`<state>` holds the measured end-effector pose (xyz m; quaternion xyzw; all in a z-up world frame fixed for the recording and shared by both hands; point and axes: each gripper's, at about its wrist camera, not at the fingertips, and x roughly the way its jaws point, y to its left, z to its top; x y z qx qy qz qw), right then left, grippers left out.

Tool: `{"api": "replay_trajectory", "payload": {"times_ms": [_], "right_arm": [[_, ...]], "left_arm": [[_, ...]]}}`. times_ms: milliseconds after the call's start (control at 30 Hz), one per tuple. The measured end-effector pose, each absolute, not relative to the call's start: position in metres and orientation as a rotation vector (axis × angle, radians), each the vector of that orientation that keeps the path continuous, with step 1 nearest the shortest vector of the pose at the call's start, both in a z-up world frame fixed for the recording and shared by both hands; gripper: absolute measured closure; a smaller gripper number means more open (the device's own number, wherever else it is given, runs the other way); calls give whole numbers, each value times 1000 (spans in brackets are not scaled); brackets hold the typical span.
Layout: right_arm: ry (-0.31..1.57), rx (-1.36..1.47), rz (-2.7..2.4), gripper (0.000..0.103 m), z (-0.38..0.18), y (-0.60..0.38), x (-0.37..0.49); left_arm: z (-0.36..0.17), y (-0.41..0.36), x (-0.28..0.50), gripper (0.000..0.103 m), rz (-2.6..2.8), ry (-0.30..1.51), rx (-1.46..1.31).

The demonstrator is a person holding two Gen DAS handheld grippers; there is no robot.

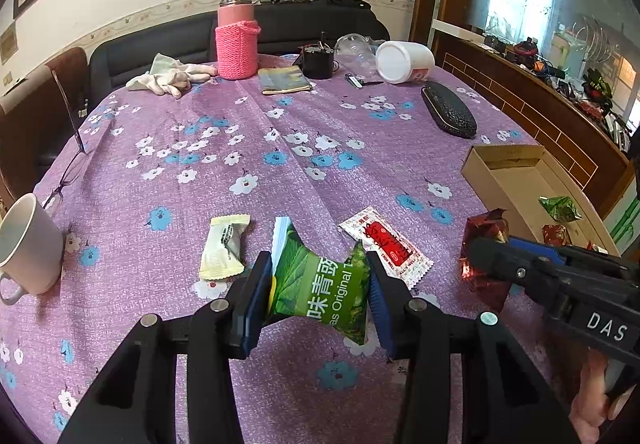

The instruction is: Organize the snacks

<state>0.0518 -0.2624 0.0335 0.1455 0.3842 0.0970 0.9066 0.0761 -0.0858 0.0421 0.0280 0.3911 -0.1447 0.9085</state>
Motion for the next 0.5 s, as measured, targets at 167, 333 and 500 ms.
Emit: {"api": "replay_trajectory", "payload": {"times_ms": [167, 333, 500], "right_arm": [[790, 307, 191, 73, 34, -265, 51], [794, 307, 191, 73, 33, -264, 51], [796, 304, 190, 73, 33, -264, 52]], "left_arm": [[42, -86, 76, 59, -295, 805, 58], [43, -86, 76, 59, -295, 805, 56], [43, -85, 76, 59, -294, 805, 58]]}}
